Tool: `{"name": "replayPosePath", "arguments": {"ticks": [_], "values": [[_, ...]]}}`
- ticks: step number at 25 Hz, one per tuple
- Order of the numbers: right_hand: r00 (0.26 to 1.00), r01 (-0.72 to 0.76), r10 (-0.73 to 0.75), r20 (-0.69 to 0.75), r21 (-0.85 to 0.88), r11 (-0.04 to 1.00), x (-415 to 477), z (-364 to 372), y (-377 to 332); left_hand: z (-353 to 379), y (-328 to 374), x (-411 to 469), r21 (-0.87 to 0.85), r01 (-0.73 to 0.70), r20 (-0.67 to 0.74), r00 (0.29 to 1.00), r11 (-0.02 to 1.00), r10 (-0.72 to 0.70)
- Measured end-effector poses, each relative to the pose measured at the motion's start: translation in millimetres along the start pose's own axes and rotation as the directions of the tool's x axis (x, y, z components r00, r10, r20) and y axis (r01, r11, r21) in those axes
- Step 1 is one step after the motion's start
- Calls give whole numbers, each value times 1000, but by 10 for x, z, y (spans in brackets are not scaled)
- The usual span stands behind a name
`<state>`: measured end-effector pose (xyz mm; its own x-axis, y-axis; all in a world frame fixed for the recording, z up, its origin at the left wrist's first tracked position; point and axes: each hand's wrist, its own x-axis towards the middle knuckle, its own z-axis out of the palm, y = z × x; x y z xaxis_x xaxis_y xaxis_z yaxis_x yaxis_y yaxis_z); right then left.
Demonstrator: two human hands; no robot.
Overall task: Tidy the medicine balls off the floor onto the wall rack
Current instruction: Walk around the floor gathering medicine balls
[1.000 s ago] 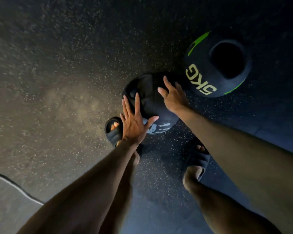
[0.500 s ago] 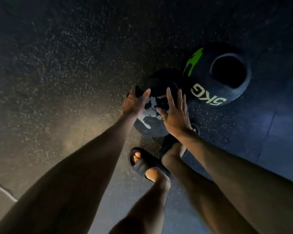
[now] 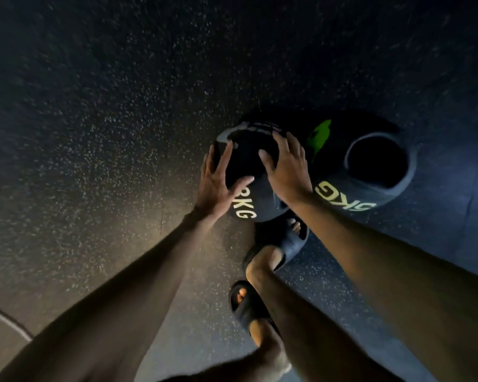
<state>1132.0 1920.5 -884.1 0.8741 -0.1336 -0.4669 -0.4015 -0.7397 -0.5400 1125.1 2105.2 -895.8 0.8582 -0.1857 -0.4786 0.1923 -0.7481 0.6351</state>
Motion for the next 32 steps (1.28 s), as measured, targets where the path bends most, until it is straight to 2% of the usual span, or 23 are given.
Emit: {"name": "replayPosePath", "arguments": {"ticks": [2, 5, 9, 13, 14, 16, 18, 20, 22, 24, 26, 29, 32], "values": [[998, 55, -55, -13, -6, 998, -255, 38, 81, -177, 66, 312, -55, 25, -25, 999, 998, -27], [999, -33, 35, 36, -38, 999, -258, 140, -15, -332, 267, 802, -15, 136, -49, 989, 991, -137], [987, -158, 158, 22, -19, 987, 306, 62, -368, -501, 359, 986, 96, 22, -15, 1000, 995, -20], [944, -304, 301, 131, 2, 953, 1251, -392, -626, -653, 379, 920, 142, -66, 105, 993, 988, 51], [945, -310, 307, 116, 16, 950, 1456, -481, -665, -710, 444, 1042, 148, -55, 93, 995, 987, 42], [968, -251, 251, -2, 14, 968, 1645, -568, -697, -821, 602, 1453, 154, 21, 67, 997, 988, -32], [977, -178, 175, -122, -12, 984, 1509, -549, -718, -941, 805, 1892, 142, 117, 50, 991, 983, -126], [981, -137, 131, -144, -32, 990, 1294, -508, -747, -1071, 1009, 2267, 121, 144, 37, 988, 982, -150], [985, -125, 121, -125, -32, 992, 1330, -485, -792, -1236, 1097, 2533, 167, 55, 5, 998, 984, -56], [980, -154, 151, -130, -8, 988, 1625, -544, -922, -1371, 1079, 2596, 234, -107, 37, 994, 966, 101], [971, -208, 204, -125, -21, 978, 2069, -664, -1098, -1425, 1017, 2524, 250, -201, 89, 979, 947, 184], [956, -260, 263, -126, 39, 965, 2771, -952, -1339, -1431, 999, 2603, 244, -166, 140, 981, 955, 134], [944, -239, 247, -218, 65, 969, 3028, -1089, -1475, -1649, 1139, 3132, 248, -83, 158, 986, 965, 44]]}}
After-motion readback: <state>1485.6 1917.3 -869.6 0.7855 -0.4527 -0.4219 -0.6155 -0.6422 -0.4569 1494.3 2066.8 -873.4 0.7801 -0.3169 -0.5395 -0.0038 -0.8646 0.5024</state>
